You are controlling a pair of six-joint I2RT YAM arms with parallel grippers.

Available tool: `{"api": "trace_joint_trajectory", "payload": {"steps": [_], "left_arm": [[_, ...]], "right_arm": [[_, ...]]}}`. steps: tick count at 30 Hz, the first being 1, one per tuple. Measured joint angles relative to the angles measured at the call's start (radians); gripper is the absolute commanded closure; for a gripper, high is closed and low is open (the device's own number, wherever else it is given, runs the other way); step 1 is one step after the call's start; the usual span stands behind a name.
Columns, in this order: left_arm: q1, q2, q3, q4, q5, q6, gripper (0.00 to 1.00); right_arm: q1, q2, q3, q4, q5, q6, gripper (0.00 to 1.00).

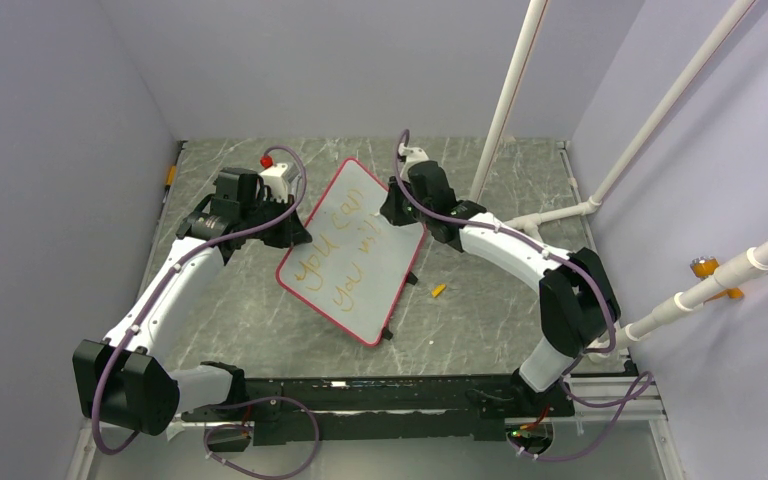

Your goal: Write a sentence on the whiteboard

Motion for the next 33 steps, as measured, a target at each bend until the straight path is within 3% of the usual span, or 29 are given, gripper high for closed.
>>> {"api": "trace_joint_trajectory", "payload": {"steps": [33], "left_arm": [[-0.005,0.0,0.0,0.001,-0.009,-0.002,1.0]], "right_arm": [[-0.01,-0.058,-0.126,0.027,0.031,-0.007,1.0]]}}
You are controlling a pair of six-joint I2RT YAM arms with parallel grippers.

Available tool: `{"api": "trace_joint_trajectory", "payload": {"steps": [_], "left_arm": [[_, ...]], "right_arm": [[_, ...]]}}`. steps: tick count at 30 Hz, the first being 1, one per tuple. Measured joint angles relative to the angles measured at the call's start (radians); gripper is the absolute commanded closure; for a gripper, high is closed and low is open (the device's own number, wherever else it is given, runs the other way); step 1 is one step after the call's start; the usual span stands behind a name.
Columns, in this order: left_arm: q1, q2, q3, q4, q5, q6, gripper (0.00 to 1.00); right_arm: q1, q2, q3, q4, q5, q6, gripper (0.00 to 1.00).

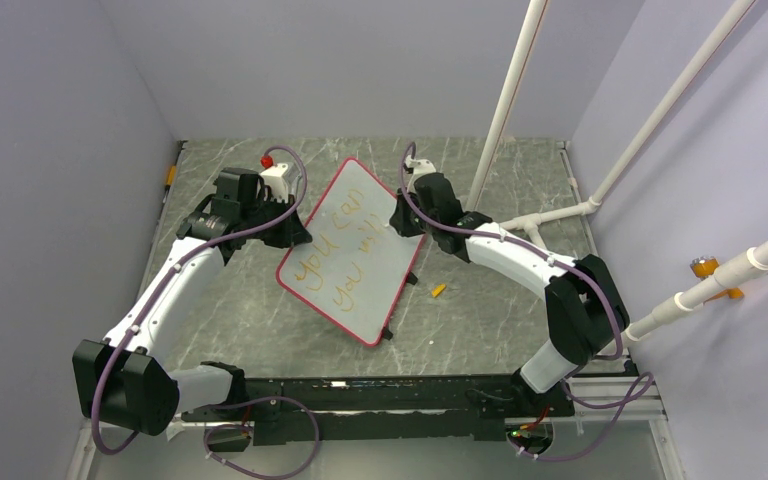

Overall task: Write a sentence on the whiteboard
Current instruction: Write a sentence on the whiteboard, then put down the whiteboard on the whiteboard stand.

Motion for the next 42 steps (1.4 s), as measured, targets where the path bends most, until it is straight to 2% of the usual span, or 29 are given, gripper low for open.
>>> {"api": "trace_joint_trajectory", "payload": {"steps": [26,42], "left_arm": [[-0.003,-0.002,0.0,0.011,0.0,0.001,1.0],[-0.003,-0.004,0.0,0.01,0.0,0.001,1.0]], "right_arm": [[-0.003,0.026,0.131,-0.121,0.032,-0.046,1.0],[-0.003,-0.328,0.185,-0.245,0.066,-0.044,1.0]]}}
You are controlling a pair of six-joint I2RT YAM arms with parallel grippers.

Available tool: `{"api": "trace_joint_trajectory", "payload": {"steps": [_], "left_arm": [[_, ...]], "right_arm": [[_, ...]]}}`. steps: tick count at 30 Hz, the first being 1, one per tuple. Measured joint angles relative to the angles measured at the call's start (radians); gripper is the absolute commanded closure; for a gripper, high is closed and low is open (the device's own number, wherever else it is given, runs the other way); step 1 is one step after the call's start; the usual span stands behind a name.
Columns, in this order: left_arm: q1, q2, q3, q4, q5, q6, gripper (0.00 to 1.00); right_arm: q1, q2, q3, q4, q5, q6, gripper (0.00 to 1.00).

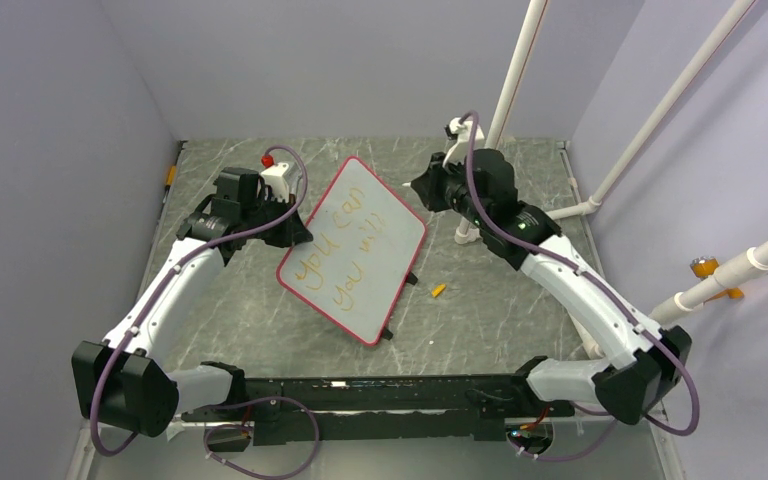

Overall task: Write a sentence on the whiteboard
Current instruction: Put down the whiteboard on the whiteboard stand.

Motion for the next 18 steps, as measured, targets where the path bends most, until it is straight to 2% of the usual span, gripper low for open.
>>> {"api": "trace_joint_trajectory", "payload": {"steps": [5,18], "left_arm": [[-0.003,-0.005,0.0,-0.002,-0.006,0.0,1.0],[-0.004,-0.016,-0.009,-0.006,-0.012,0.0,0.89]], "right_arm": [[0.0,-0.068,-0.024,-0.031,-0.001,0.011,1.0],[0.0,-0.151,-0.105,-0.068,-0.019,0.038,1.0]]}}
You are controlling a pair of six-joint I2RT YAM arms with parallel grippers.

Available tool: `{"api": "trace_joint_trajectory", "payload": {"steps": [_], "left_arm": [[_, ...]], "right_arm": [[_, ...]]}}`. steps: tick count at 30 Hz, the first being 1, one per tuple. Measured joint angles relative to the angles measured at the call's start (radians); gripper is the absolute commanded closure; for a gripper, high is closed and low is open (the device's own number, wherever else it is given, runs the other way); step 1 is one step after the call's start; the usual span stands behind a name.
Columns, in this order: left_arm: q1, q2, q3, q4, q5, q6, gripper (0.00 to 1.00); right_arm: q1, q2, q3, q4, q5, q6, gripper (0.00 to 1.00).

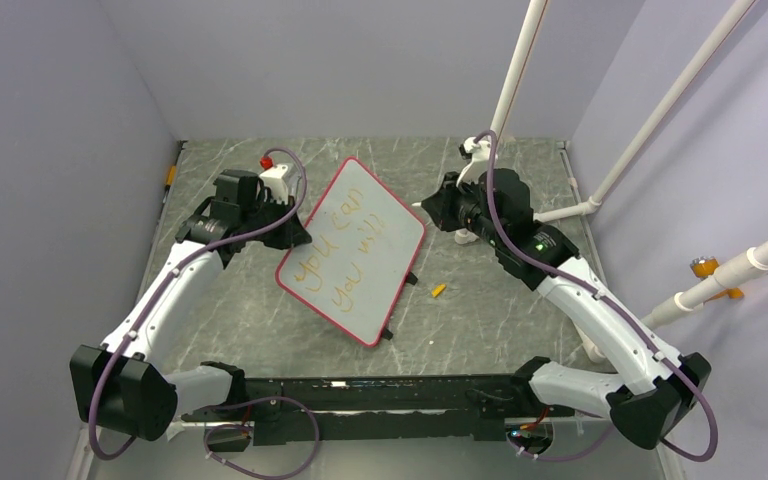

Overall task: Write a sentence on the whiteboard
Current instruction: Put down the whiteboard on the whiteboard stand.

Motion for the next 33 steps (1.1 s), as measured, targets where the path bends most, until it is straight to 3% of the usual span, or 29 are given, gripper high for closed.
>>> {"api": "trace_joint_trajectory", "payload": {"steps": [33], "left_arm": [[0.0,0.003,-0.041,-0.001,-0.109,0.08,0.67]], "right_arm": [[0.0,-0.042,-0.084,-0.012,-0.009,0.049,1.0]]}}
